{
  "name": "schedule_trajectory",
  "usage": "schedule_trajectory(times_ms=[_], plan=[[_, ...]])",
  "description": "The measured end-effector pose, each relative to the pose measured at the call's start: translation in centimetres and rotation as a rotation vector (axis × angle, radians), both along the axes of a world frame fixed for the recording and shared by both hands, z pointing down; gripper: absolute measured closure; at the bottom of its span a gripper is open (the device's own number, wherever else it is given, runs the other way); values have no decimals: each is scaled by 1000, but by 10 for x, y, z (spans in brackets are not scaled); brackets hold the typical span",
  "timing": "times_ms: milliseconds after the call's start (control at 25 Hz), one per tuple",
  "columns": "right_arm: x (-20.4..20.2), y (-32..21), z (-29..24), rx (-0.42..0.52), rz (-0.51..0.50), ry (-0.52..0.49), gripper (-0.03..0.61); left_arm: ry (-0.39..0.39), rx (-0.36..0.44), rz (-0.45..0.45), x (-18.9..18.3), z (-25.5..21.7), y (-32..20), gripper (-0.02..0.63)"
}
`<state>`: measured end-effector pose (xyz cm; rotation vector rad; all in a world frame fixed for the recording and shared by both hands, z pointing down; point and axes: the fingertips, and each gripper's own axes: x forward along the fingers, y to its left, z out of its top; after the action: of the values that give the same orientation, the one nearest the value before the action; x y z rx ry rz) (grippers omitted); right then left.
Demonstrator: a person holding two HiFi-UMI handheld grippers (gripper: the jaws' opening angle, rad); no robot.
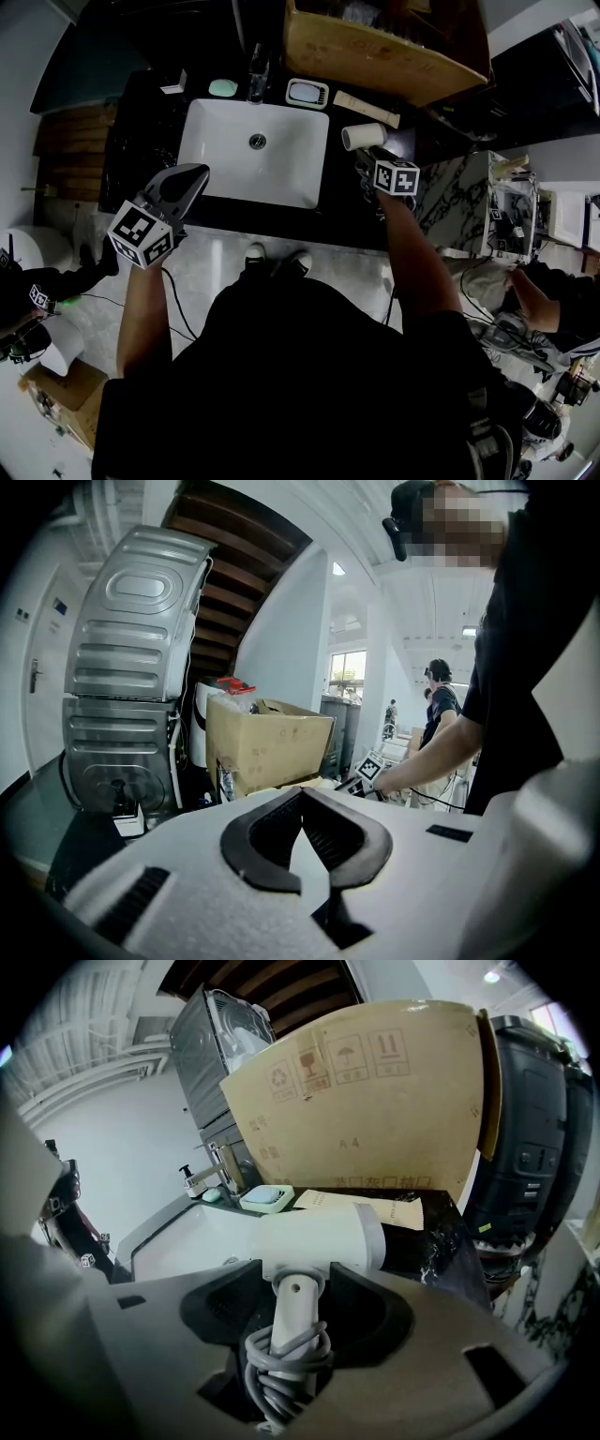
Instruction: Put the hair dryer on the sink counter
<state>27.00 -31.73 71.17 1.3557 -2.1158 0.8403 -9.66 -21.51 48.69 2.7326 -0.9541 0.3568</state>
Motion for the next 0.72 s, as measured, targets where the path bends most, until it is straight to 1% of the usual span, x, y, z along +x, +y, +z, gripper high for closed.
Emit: schedule_trajectory(times_ms=[320,720], plan=[[5,1,-8,16,18,-4,352,5,6,14,3,-3,4,600],[9,2,-30,53,44,-14,367,10,8,36,9,-4,11,600]])
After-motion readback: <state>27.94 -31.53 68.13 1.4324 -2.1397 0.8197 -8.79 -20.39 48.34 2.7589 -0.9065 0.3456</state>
